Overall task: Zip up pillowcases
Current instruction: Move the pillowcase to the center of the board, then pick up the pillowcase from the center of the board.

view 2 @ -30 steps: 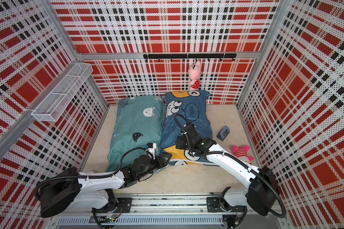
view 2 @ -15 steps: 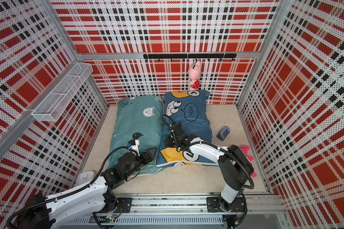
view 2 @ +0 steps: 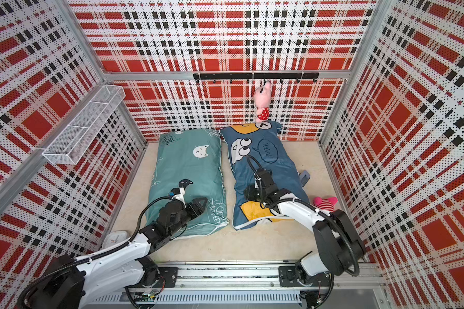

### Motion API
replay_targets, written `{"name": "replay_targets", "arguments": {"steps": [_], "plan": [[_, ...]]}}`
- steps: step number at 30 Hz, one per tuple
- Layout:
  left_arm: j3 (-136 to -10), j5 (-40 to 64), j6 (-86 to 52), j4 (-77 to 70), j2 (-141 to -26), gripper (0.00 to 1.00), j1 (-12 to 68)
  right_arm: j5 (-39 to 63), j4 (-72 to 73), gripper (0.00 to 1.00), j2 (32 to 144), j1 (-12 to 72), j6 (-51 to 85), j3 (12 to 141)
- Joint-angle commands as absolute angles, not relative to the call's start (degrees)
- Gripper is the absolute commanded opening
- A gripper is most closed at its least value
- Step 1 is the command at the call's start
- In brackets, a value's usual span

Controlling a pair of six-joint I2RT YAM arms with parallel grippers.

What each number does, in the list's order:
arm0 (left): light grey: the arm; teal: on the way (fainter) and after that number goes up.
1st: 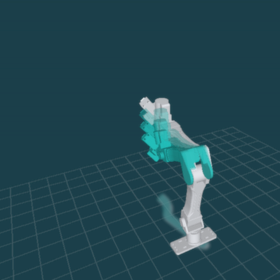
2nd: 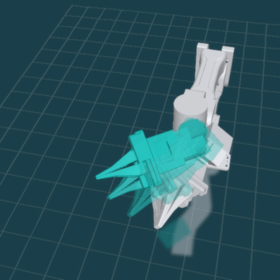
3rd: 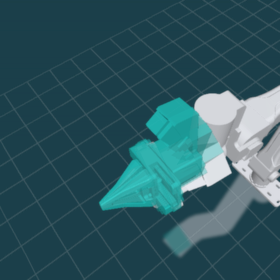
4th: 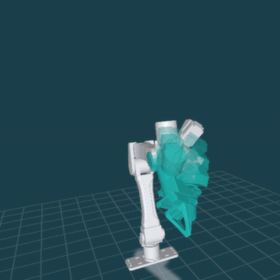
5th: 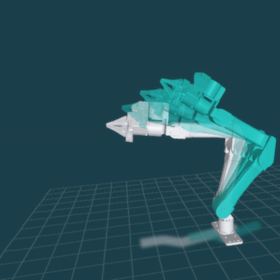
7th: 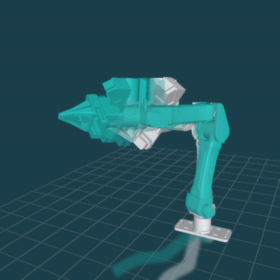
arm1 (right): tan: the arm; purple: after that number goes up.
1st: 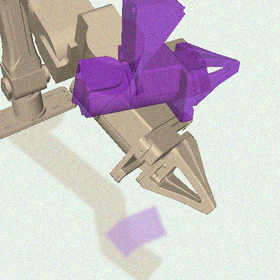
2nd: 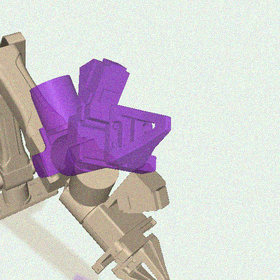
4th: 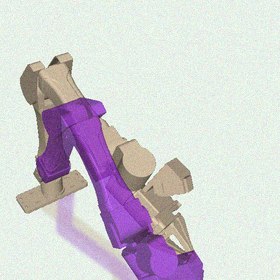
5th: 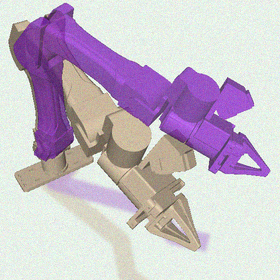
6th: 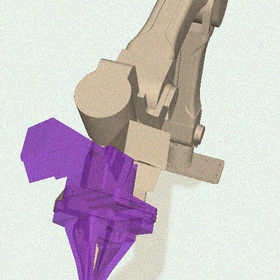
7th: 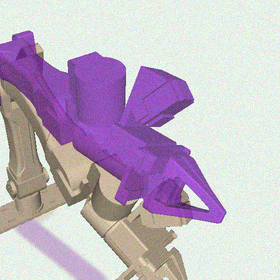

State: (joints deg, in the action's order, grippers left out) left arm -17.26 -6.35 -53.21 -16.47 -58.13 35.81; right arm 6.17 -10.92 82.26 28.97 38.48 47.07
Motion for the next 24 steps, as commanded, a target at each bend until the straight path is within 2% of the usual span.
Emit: {"name": "replay_targets", "arguments": {"steps": [1, 5, 8, 11, 16, 21, 24], "plan": [[-16.4, -4.7, -51.5, -19.7, -59.1, 0.7, 34.1, 4.0, -18.2, 0.58, 78.3, 28.2, 36.7, 45.4], [-17.1, -3.3, -51.4, -20.4, -60.5, 0.67, 33.8, 6.2, -21.2, 0.66, 73.0, 33.6, 39.3, 44.8], [-17.1, -2.6, -51.2, -20.0, -60.7, 0.64, 34.6, 8.4, -21.3, 0.68, 71.4, 40.3, 43.4, 44.1], [-17.3, -3.3, -50.6, -15.9, -59.4, 0.63, 36.4, 11.5, -15.0, 0.69, 70.8, 47.0, 50.3, 40.8], [-16.0, -3.7, -50.8, -10.6, -55.3, 0.58, 39.3, 12.9, -4.4, 0.61, 75.4, 54.2, 58.0, 38.6], [-13.7, -0.9, -53.2, -10.5, -53.1, 0.51, 41.6, 11.5, 6.6, 0.53, 80.2, 54.8, 63.2, 34.6], [-11.5, 1.0, -55.4, -13.8, -53.6, 0.5, 43.1, 10.7, 11.3, 0.54, 83.4, 54.8, 65.7, 34.1]]}}
